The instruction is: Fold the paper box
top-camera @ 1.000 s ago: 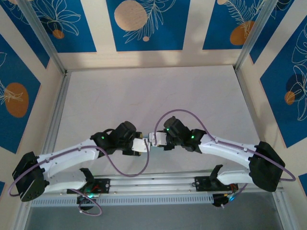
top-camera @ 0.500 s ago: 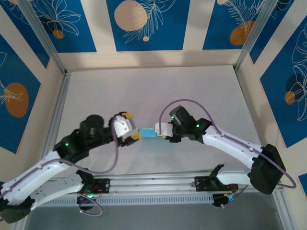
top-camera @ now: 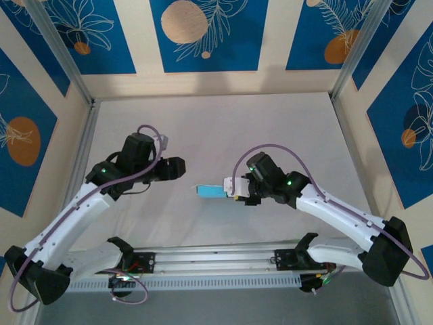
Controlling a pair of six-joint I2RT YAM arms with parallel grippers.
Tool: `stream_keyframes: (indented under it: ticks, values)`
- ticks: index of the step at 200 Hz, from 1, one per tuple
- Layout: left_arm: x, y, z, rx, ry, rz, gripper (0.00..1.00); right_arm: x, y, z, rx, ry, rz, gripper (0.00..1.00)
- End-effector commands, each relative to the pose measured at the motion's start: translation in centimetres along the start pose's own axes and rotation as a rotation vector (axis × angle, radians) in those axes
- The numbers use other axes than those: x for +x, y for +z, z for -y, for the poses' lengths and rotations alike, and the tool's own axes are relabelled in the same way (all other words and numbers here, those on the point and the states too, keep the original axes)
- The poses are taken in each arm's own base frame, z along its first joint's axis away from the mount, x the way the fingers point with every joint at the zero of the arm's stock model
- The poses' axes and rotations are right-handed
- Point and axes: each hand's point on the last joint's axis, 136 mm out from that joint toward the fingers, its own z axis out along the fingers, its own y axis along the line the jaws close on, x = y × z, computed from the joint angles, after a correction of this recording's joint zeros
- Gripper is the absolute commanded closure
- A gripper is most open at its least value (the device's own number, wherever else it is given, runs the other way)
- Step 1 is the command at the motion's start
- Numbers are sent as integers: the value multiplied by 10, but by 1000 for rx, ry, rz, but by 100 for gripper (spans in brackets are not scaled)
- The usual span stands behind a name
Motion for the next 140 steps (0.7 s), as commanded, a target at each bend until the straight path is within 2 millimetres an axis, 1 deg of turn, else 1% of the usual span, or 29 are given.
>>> stream_keyframes:
  ticks: [1, 17, 56, 73, 99, 140]
  values:
    - [26, 13, 11, 82, -258, -193, 36, 0, -1, -5, -5, -36, 7, 91]
    - [31, 22, 18, 134, -296, -237, 36, 1, 2, -5, -7, -35, -1, 91]
    - [38, 35, 15, 157, -356, -255, 36, 1, 6, -4, -21, -36, -13, 91]
    - [40, 41, 18, 186, -388, -264, 38, 2, 8, -4, -28, -36, -21, 91]
    - [39, 44, 22, 210, -404, -261, 40, 2, 11, -3, -27, -31, -27, 91]
    - [46, 51, 25, 225, -424, -277, 42, 4, 12, -1, -26, -29, -39, 91]
